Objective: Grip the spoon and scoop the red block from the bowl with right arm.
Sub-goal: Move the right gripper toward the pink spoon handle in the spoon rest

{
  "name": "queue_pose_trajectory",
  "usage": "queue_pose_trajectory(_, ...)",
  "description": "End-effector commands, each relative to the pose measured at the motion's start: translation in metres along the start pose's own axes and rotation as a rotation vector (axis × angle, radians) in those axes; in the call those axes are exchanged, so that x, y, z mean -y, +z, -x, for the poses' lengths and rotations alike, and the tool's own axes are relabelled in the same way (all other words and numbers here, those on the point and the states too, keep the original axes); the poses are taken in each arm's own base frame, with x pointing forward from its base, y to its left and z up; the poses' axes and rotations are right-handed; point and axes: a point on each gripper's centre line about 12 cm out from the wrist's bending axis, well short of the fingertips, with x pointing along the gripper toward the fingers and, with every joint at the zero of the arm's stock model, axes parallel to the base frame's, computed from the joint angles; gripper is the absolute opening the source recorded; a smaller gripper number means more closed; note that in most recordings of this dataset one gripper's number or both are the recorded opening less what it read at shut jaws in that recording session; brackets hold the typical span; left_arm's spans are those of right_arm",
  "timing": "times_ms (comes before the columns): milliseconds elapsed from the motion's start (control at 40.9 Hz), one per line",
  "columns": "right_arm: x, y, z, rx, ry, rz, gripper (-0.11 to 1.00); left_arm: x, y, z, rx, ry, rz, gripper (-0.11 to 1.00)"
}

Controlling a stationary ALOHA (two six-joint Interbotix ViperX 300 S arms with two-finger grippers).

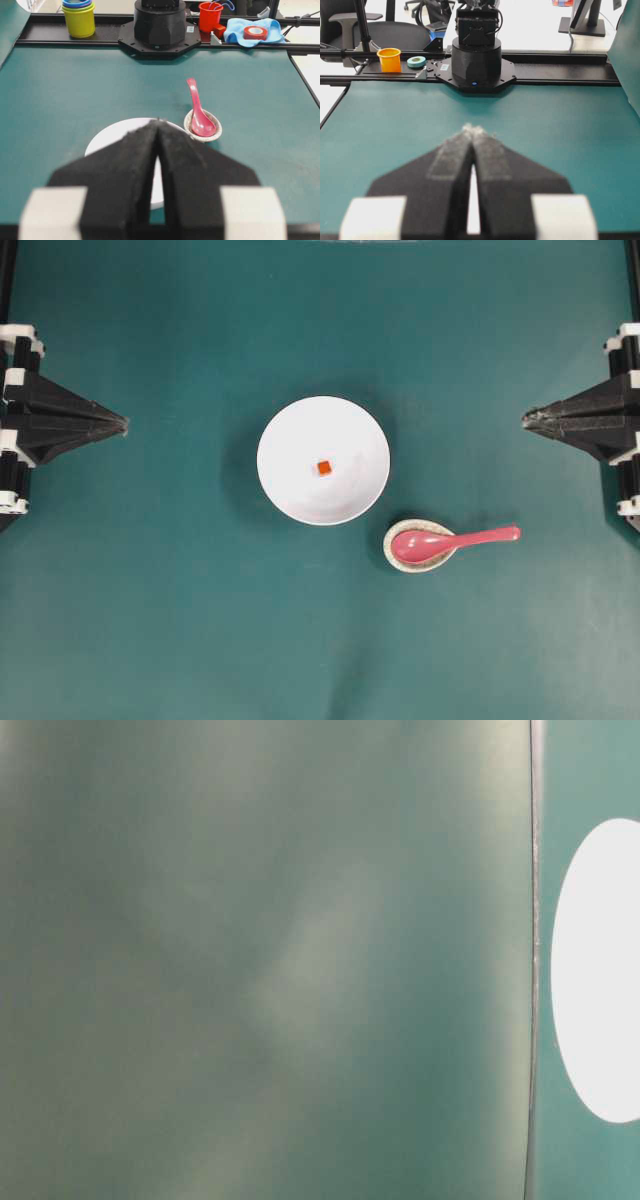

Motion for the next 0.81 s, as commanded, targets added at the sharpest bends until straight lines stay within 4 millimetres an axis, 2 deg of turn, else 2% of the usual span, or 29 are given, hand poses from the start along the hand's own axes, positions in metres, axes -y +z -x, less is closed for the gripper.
queue_pose_trajectory(0, -0.001, 0.008, -0.002, 0.021, 0.006, -0.008, 0.0, 0.001, 0.012, -0.005, 0.008, -0.007, -0.018, 0.0)
queue_pose_trajectory(783, 0.0, 0.004, -0.005, -0.011, -0.002, -0.035, 0.02, 0.001, -0.003, -0.006, -0.179, -0.005, 0.0, 0.0)
